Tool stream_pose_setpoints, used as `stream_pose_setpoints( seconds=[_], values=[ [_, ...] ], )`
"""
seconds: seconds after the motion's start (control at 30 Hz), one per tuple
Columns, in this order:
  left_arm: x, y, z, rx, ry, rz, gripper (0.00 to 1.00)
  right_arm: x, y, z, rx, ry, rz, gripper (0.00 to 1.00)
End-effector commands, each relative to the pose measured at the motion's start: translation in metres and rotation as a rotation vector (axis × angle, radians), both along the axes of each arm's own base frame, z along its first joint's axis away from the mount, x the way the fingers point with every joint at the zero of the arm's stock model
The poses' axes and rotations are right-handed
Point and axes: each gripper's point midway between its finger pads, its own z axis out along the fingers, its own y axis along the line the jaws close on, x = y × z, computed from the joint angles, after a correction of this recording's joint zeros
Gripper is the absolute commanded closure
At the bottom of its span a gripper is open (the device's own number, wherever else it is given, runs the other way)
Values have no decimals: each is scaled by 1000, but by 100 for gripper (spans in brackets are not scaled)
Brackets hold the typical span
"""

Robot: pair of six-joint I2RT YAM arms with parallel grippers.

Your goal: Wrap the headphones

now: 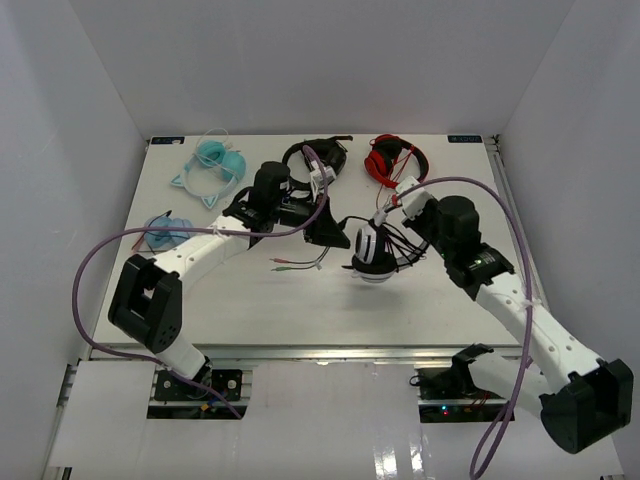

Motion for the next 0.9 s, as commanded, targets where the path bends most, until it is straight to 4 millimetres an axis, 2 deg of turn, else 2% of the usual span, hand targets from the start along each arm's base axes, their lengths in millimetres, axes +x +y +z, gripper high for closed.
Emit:
stream_pose_setpoints(
  seconds=[0.0, 0.07, 0.1, 0.13, 0.2, 0.23, 0.27, 0.33, 0.4, 0.47, 0.63, 0.8, 0.87],
  values=[
    [-15, -19, 39, -126, 87, 25, 93, 30, -11, 35, 267, -181, -339, 92],
    [-15, -26, 32, -134, 165, 95, 92, 42, 11, 14, 406, -84, -360, 92],
    [-7, -28, 30, -144, 164, 146, 91, 47, 23, 15, 444, -51, -339, 92],
    [-2, -28, 23, -131, 177, 185, 90, 51, 34, 8, 475, -2, -325, 92],
    [7, -27, 11, -107, 178, 251, 89, 58, 60, -20, 501, 131, -288, 92],
    [12, -26, 3, -88, 180, 290, 87, 64, 72, -23, 536, 166, -283, 92],
    [18, -24, -7, -61, 169, 331, 83, 68, 78, -22, 566, 186, -286, 92],
    [24, -20, -23, -22, 172, 384, 80, 73, 96, -40, 575, 257, -258, 92],
    [29, -16, -44, 22, 187, 437, 69, 76, 115, -52, 610, 332, -231, 92],
    [32, -12, -62, 60, 202, 472, 64, 76, 134, -65, 637, 397, -206, 92],
    [31, 1, -89, 154, 206, 523, 49, 76, 156, -89, 654, 488, -184, 92],
    [16, 12, -96, 192, 214, 505, 40, 79, 165, -107, 634, 529, -176, 89],
    [4, 14, -97, 196, 235, 475, 36, 81, 169, -108, 629, 535, -162, 86]
  ],
)
